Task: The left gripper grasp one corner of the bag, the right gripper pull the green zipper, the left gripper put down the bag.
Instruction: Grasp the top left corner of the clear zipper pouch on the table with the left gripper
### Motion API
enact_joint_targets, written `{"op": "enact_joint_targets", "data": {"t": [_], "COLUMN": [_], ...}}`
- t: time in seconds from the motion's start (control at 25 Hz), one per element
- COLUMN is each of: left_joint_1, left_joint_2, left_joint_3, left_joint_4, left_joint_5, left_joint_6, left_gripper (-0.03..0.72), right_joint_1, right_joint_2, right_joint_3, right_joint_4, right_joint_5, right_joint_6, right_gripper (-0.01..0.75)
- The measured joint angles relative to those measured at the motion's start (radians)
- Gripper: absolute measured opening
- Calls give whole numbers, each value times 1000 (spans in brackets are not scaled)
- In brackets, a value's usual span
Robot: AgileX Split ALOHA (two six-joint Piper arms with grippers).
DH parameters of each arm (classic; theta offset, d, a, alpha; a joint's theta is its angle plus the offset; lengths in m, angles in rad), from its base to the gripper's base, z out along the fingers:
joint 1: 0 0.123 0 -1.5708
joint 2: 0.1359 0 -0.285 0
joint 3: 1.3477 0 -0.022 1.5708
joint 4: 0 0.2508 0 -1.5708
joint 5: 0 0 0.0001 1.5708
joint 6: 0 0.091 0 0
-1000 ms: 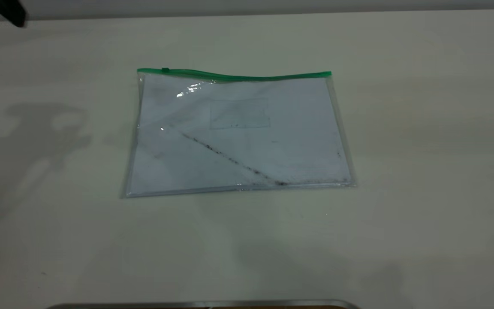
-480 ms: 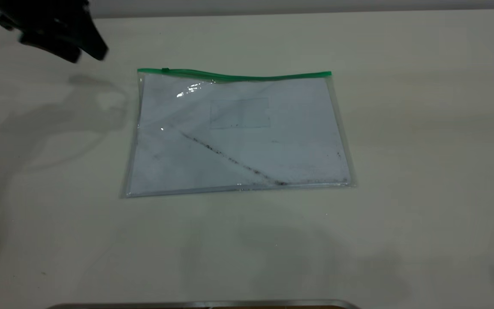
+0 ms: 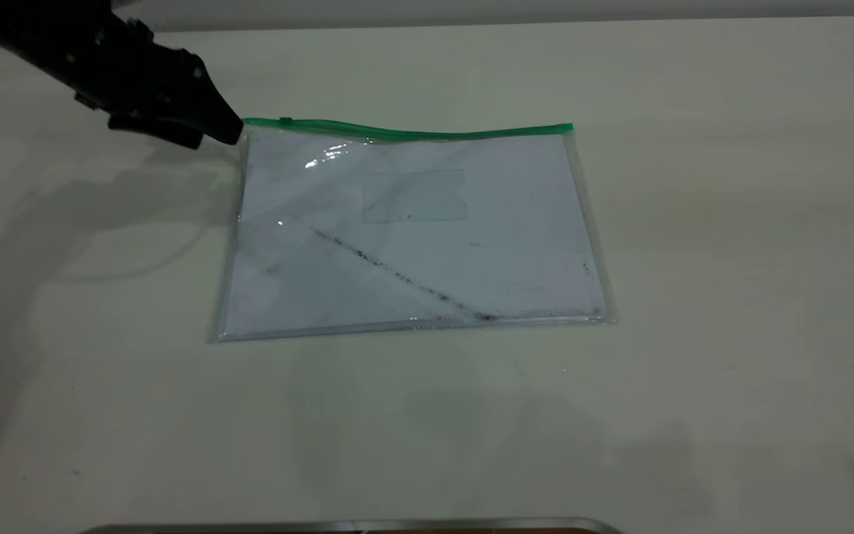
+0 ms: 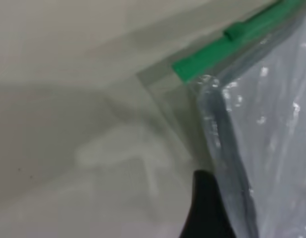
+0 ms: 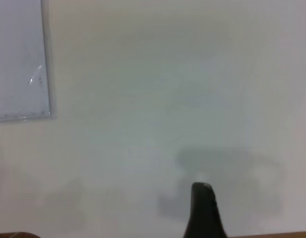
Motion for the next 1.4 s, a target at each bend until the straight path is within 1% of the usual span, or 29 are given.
{"op": "enact_joint_targets", "data": {"t": [0.16,0.32,0.52,0.76,0.88,0.96,1.04,1.12,1.2,1.24,1.28,1.4], "left_joint_1": [0,0,-2,-4,-5,-5,-5,-5,-5,-5,-5,-5], "left_joint_2": [39,77,114,162,181,185,187,187,188,188,189,189], "left_joint_3": [-1,-5,-6,-6,-6,-6,-6,-6,-6,-7,-11,-43], "left_joint_4": [-86,-214,-332,-498,-551,-569,-589,-606,-612,-612,-612,-577], "left_joint_5": [-15,-9,-8,27,79,115,134,134,136,145,160,227], "left_joint_6": [64,174,292,412,454,488,516,546,588,620,655,784], "left_gripper": [590,590,590,590,568,521,428,307,156,99,61,53], "right_joint_1": [0,0,0,0,0,0,0,0,0,0,0,0], "right_joint_2": [0,0,0,1,1,1,1,1,1,1,1,8], "right_joint_3": [0,0,0,0,0,0,0,0,0,0,0,-4], "right_joint_4": [1,2,3,3,3,4,4,6,18,30,43,85], "right_joint_5": [-1,-2,-2,-2,-2,-4,-5,-10,-26,-43,-58,-90], "right_joint_6": [1,2,4,5,5,5,5,5,5,5,5,-1], "right_gripper": [578,578,578,578,578,578,578,578,578,578,578,578]}}
